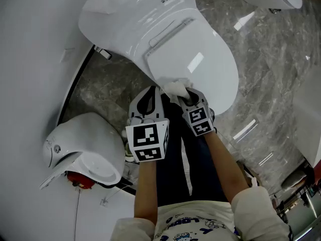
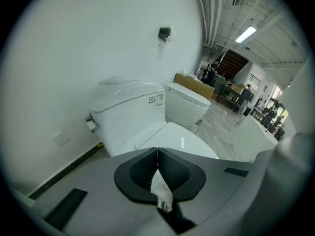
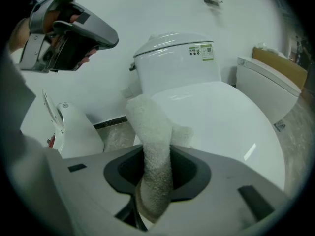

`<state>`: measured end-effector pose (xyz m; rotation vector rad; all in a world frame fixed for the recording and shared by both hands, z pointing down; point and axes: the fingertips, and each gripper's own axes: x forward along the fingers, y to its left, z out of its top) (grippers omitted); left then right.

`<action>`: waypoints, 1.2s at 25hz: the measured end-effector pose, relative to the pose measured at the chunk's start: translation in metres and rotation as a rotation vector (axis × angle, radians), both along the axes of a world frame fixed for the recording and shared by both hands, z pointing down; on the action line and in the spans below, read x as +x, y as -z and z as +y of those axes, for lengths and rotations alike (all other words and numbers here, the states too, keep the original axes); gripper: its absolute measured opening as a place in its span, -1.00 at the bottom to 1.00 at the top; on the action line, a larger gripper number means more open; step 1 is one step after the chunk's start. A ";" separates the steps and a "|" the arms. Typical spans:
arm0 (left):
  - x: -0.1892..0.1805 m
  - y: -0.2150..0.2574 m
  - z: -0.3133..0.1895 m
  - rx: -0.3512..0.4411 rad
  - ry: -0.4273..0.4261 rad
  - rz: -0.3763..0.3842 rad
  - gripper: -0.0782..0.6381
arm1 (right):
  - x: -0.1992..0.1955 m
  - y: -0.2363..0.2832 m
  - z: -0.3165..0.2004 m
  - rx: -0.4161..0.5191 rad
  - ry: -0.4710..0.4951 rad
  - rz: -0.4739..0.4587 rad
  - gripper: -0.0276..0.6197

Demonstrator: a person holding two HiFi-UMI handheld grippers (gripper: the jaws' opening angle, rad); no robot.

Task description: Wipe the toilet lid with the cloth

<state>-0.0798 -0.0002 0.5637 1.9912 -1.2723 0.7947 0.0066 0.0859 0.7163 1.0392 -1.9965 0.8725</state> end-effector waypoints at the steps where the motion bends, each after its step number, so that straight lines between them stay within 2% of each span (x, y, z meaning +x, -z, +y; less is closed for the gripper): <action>1: 0.003 0.000 0.001 0.000 -0.005 0.000 -0.77 | 0.004 0.000 0.005 -0.001 -0.002 0.000 -0.55; 15: 0.046 -0.003 0.018 -0.014 -0.104 0.005 -0.77 | 0.052 -0.005 0.068 -0.040 -0.049 0.019 -0.55; 30: 0.087 -0.008 0.032 -0.020 -0.218 0.009 -0.77 | 0.113 -0.017 0.127 -0.097 -0.153 0.063 -0.55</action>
